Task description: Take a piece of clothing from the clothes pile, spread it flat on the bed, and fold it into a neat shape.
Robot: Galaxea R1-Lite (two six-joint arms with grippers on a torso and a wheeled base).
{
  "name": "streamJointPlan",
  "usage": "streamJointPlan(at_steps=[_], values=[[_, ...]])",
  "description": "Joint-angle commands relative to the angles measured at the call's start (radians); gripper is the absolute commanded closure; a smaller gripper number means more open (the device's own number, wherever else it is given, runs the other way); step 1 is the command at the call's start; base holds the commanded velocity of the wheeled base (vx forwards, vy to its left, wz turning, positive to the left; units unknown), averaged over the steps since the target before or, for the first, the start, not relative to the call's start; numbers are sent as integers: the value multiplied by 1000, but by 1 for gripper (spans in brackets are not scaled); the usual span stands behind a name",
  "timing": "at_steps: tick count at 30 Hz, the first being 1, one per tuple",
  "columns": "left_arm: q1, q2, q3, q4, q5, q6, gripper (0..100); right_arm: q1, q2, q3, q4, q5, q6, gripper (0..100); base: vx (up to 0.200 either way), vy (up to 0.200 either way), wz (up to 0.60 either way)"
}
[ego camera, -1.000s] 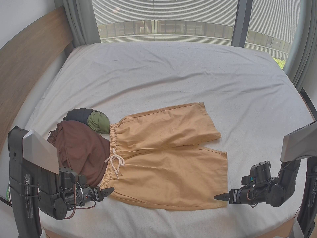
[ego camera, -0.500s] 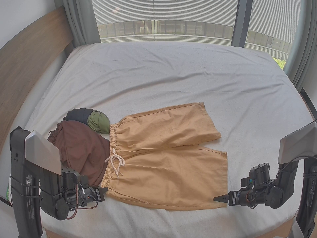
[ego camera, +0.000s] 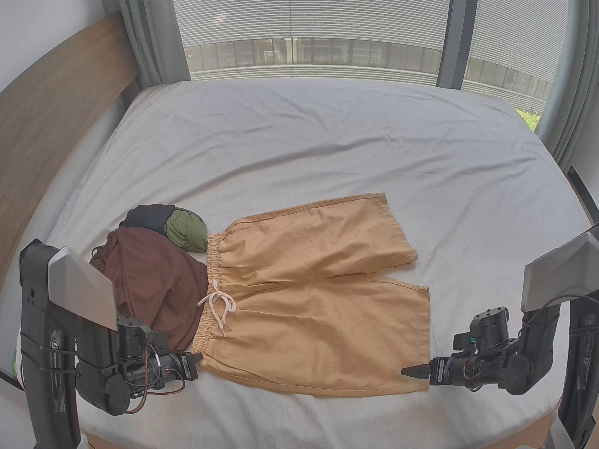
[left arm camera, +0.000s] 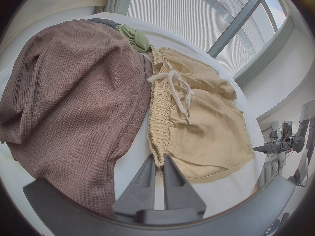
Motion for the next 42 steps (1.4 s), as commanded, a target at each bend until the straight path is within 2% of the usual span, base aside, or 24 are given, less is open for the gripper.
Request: streamJointPlan(at_steps=[1, 14, 15, 31, 36, 42], values=[[0, 6, -5, -1, 1, 1, 100, 5, 27, 2, -6, 1, 0, 0, 0, 0, 0], [0, 6, -5, -1, 2, 1, 100, 22, 53, 1, -15, 1, 6, 0, 0, 0, 0], [0, 6, -5, -1, 2, 1, 100, 22, 53, 1, -15, 1, 6, 100, 0, 0, 0], [6, -2, -2, -2, -2, -2, 100, 19, 39, 24, -13, -1, 2, 100, 0, 0, 0], [20, -60, 48, 1, -80, -6, 100, 9, -11, 48, -3, -1, 0, 100, 0, 0, 0], [26, -70, 99, 3, -91, 31, 100, 11, -39, 80, 8, 1, -6, 100, 0, 0, 0]])
